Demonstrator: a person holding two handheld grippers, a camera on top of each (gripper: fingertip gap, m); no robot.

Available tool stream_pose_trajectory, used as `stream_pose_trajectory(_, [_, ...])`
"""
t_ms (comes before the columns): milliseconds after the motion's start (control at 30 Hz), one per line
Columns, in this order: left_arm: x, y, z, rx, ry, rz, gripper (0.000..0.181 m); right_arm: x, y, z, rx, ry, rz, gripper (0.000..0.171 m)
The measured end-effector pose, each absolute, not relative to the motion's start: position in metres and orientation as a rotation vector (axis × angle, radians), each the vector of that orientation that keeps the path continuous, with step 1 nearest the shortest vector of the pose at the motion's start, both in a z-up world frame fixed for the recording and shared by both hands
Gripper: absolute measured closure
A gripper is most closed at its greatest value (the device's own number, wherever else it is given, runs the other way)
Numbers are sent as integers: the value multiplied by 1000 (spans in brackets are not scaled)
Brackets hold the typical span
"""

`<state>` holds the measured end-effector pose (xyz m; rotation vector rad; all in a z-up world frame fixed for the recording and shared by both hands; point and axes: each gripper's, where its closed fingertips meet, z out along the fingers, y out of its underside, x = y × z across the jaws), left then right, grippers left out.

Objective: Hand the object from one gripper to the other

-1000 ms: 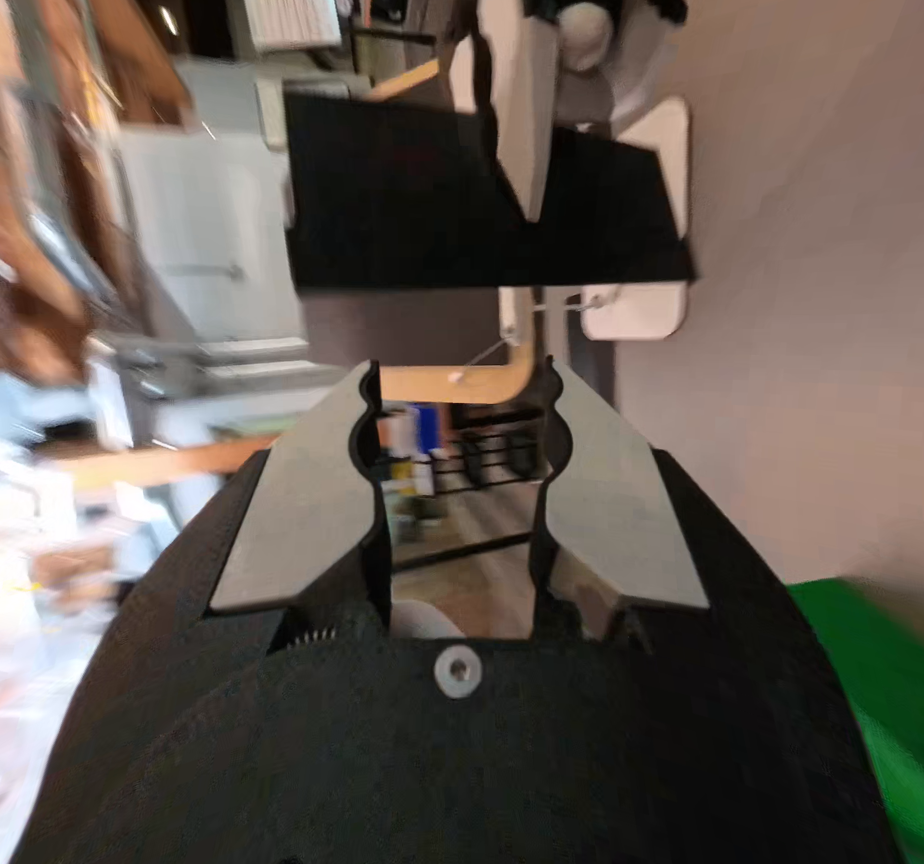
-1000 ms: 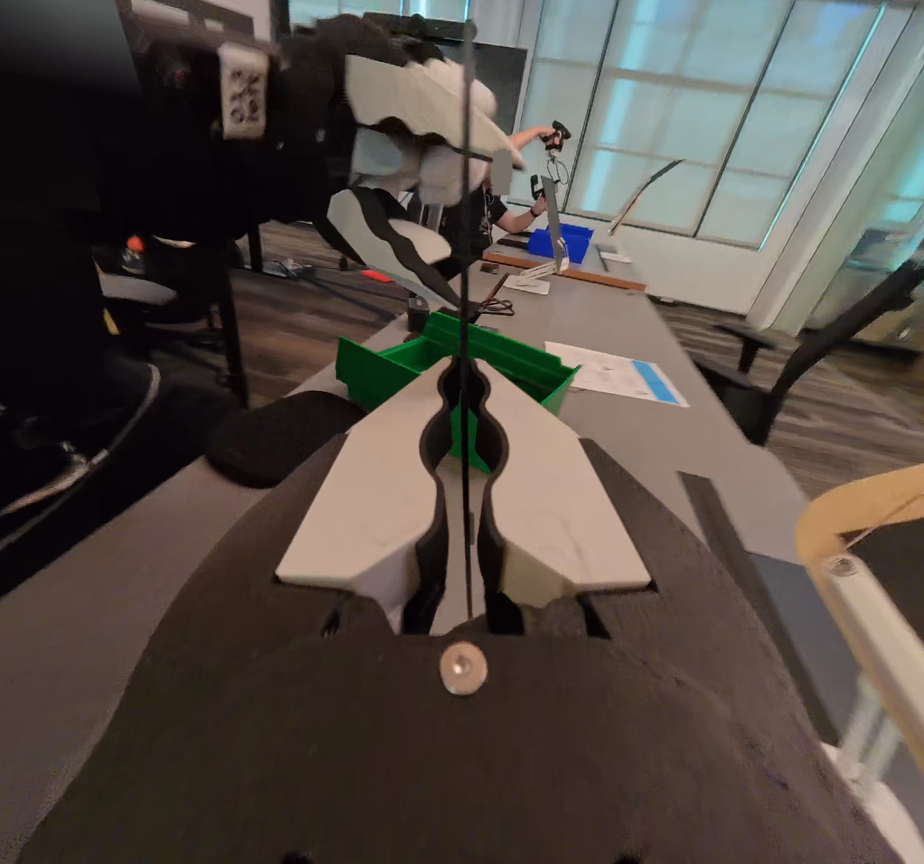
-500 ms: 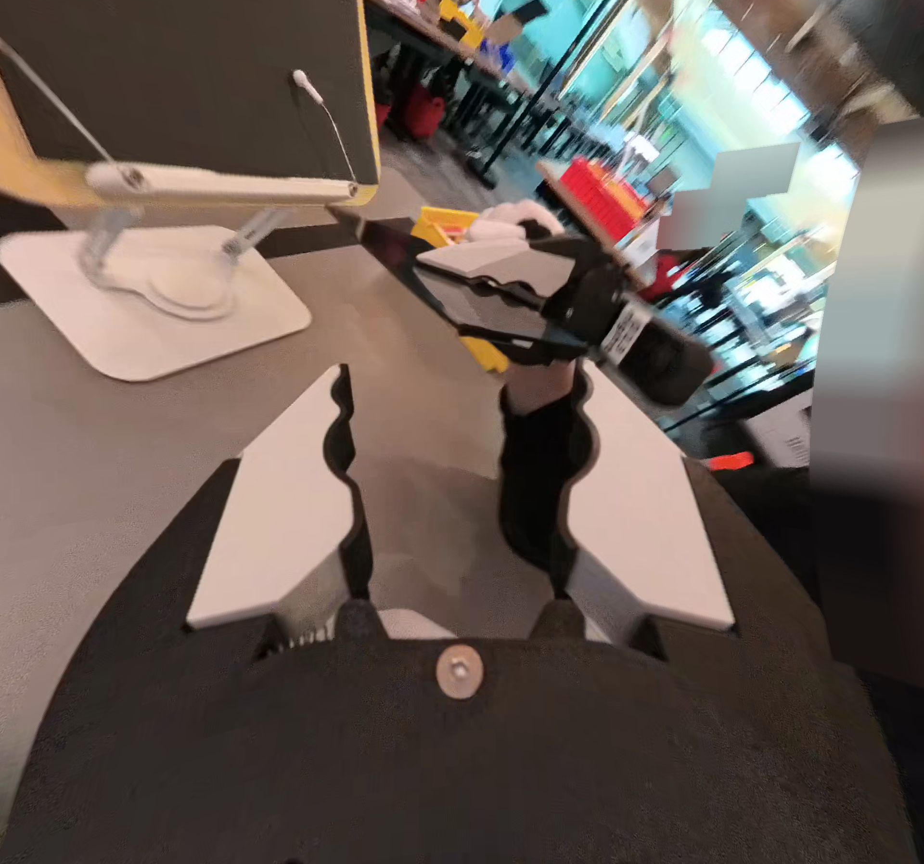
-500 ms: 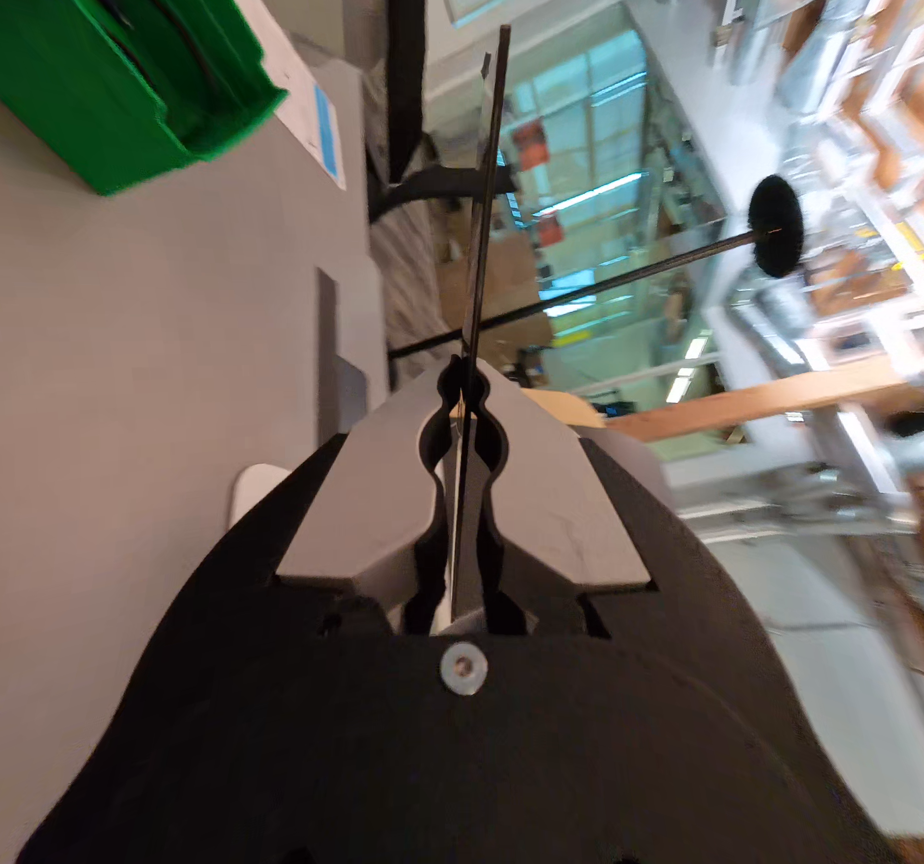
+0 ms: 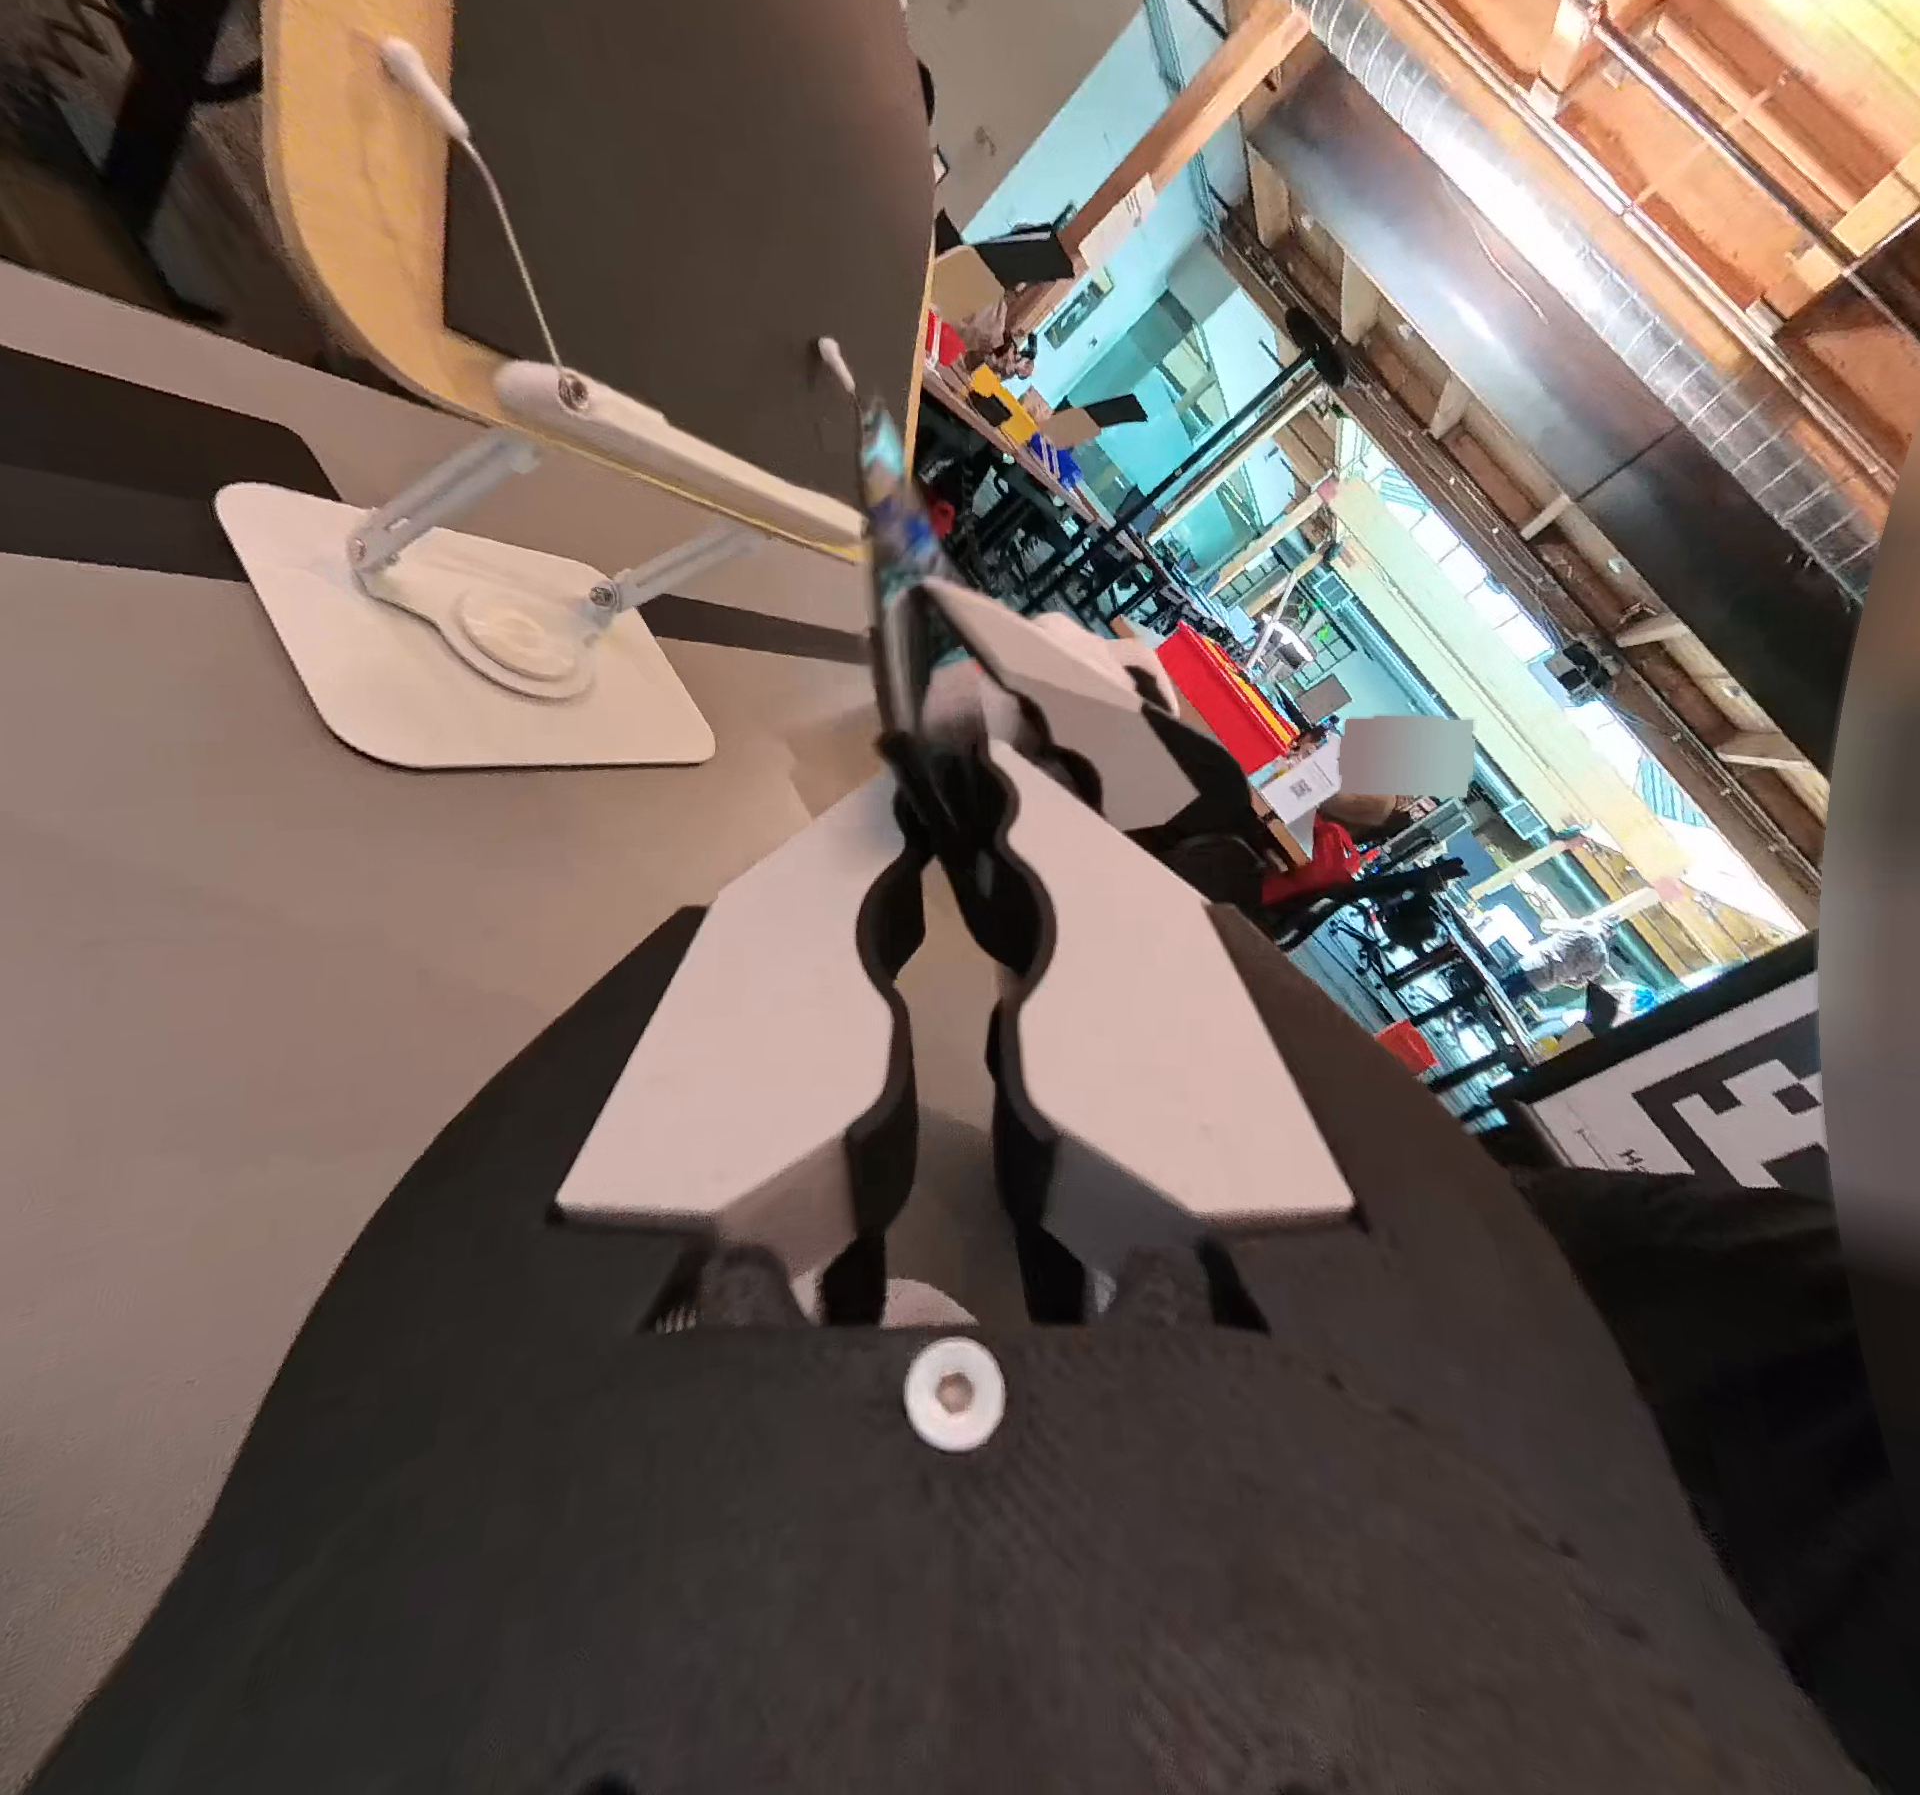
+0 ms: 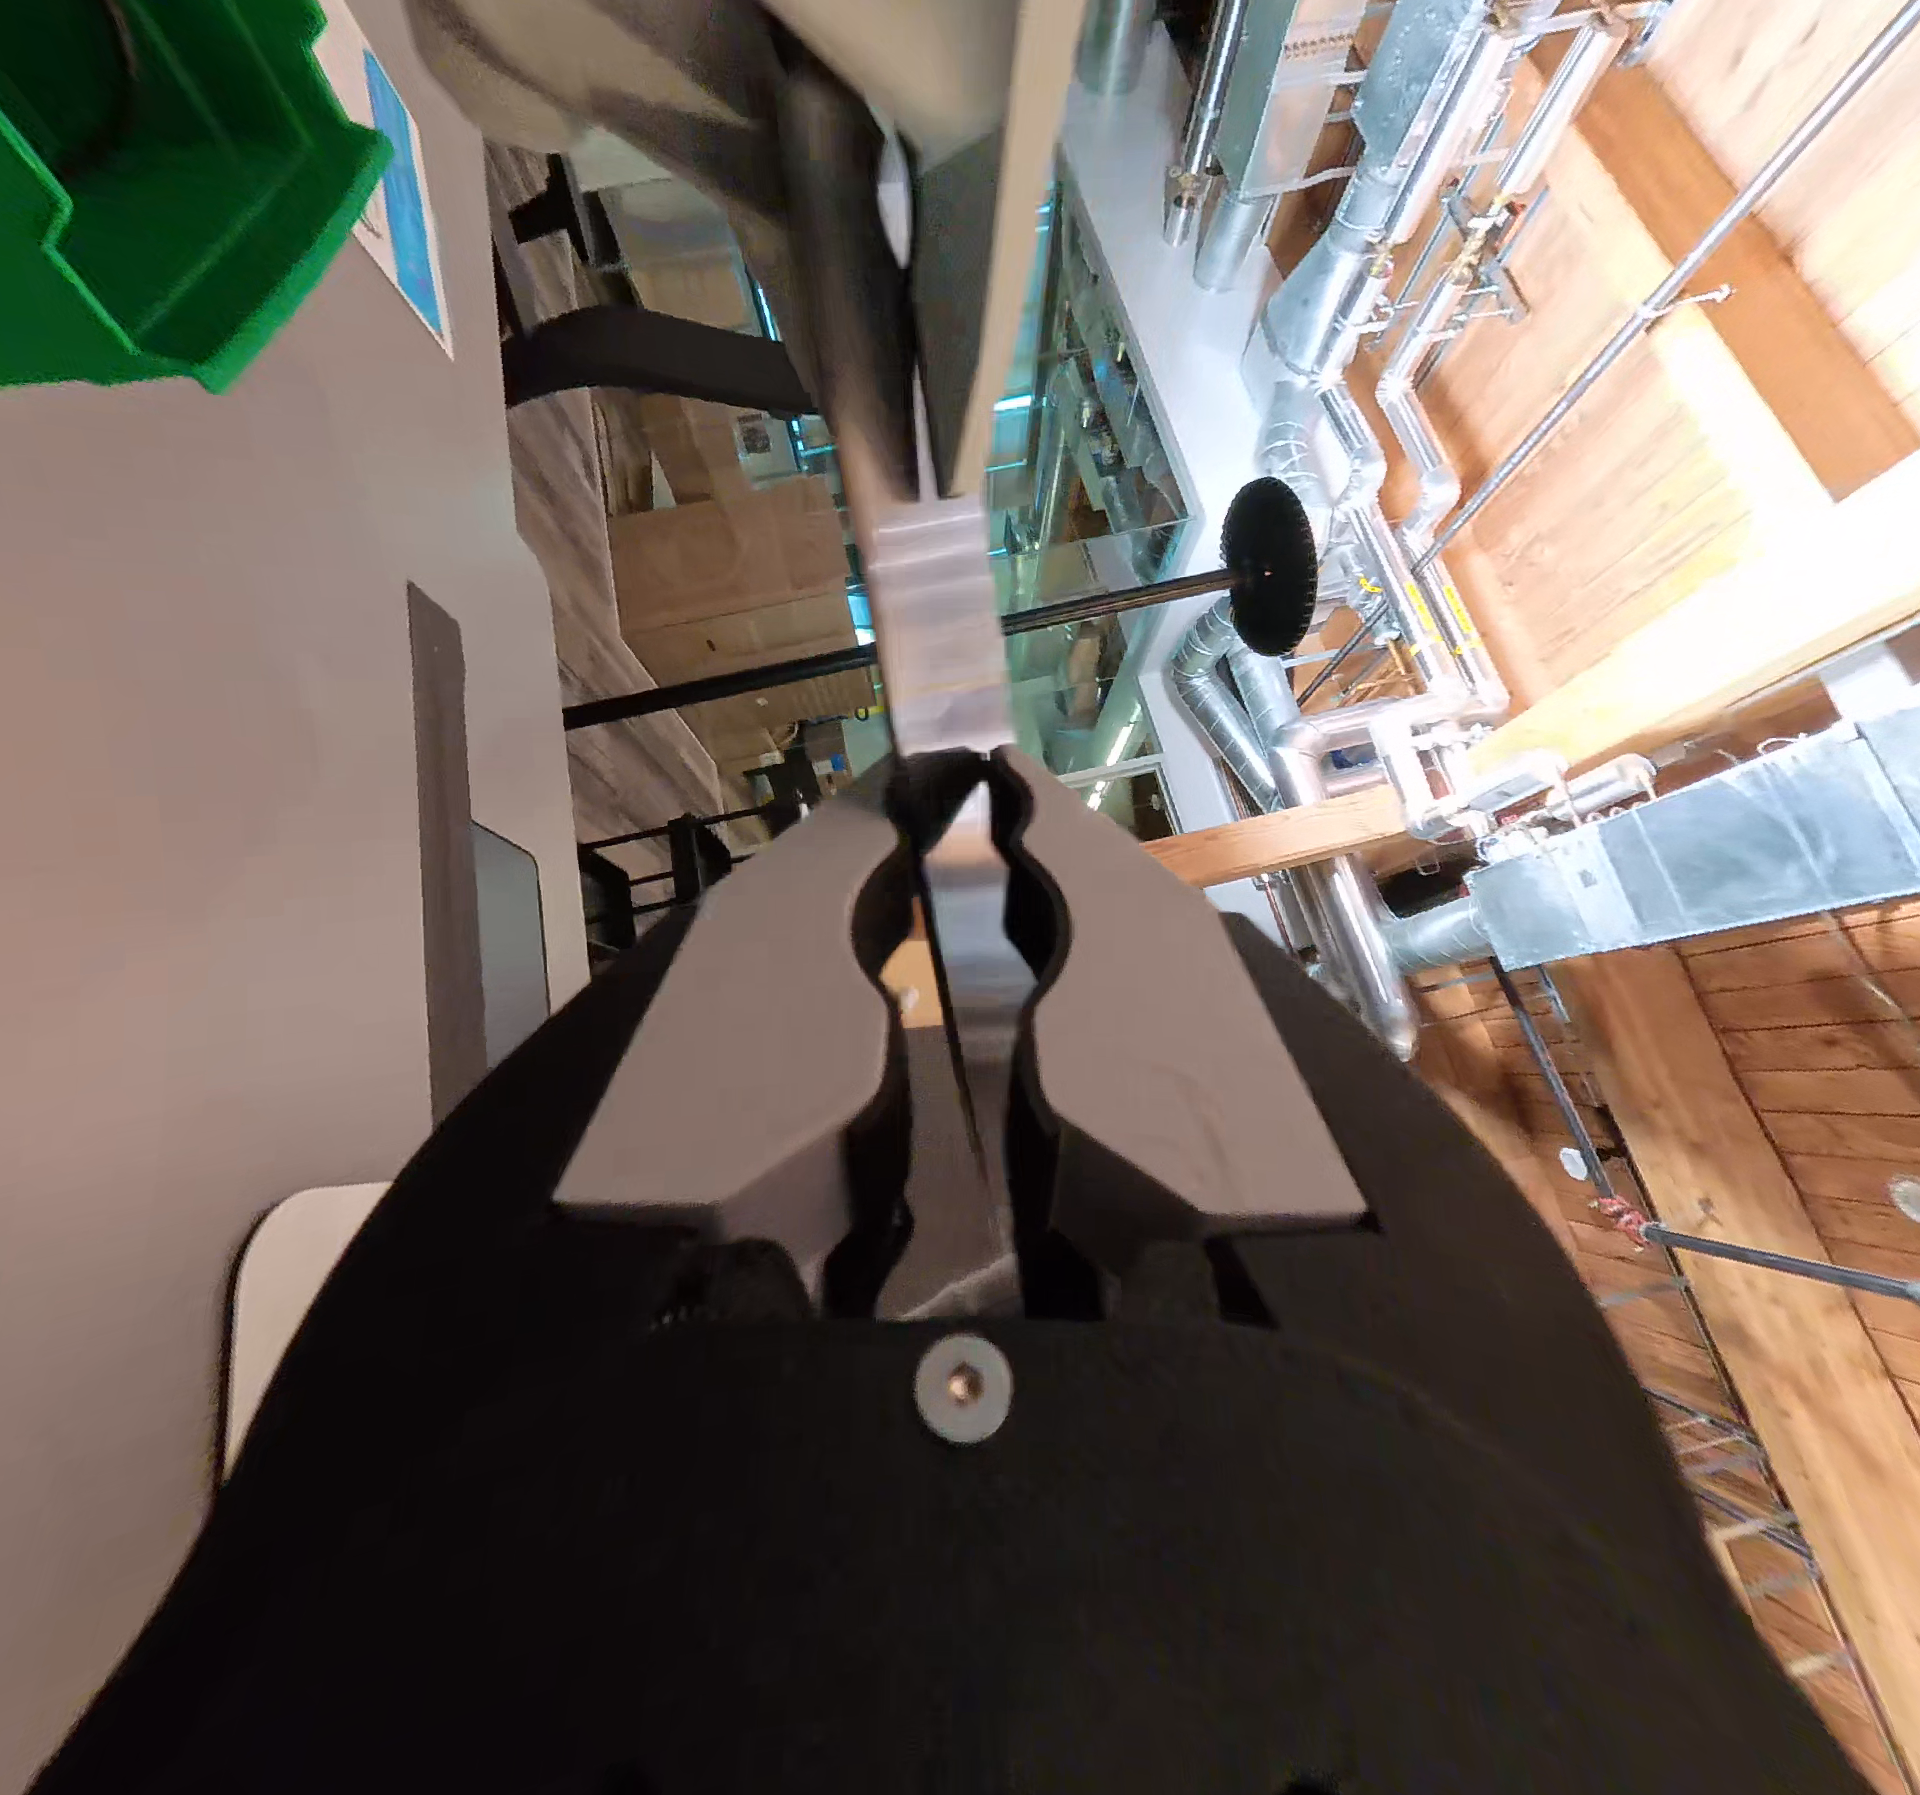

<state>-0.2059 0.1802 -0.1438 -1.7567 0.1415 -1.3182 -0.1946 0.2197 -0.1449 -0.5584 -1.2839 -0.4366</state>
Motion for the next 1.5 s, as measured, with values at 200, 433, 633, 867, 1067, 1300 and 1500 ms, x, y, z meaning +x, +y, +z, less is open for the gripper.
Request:
stream_pose_trajectory(200, [-220,186,-158,-1856,408,-961,181,-198,205,-174,-681,-1491,-75,114])
stream_pose_trajectory(433, [-231,184,-167,-1959,961,-460,181,-179,180,-176,-1042,-1565,674,84])
stream_pose_trajectory(633, [-215,191,-168,-2051,1076,-392,181,-190,201,-200,-1178,-1509,709,51])
stream_pose_trajectory(867, [-190,210,-153,-2061,811,-738,181,-205,256,-209,-1226,-1295,28,52])
stream_pose_trajectory(1067, [-187,213,-150,-2029,833,-683,181,-204,256,-205,-1242,-1233,147,65])
stream_pose_trajectory(1300, [-179,214,-128,-1893,846,-603,154,-212,228,-201,-1275,-1278,630,65])
stream_pose_trajectory(1500, [-180,200,-100,-1685,814,-551,116,-203,200,-179,-1252,-1230,1224,64])
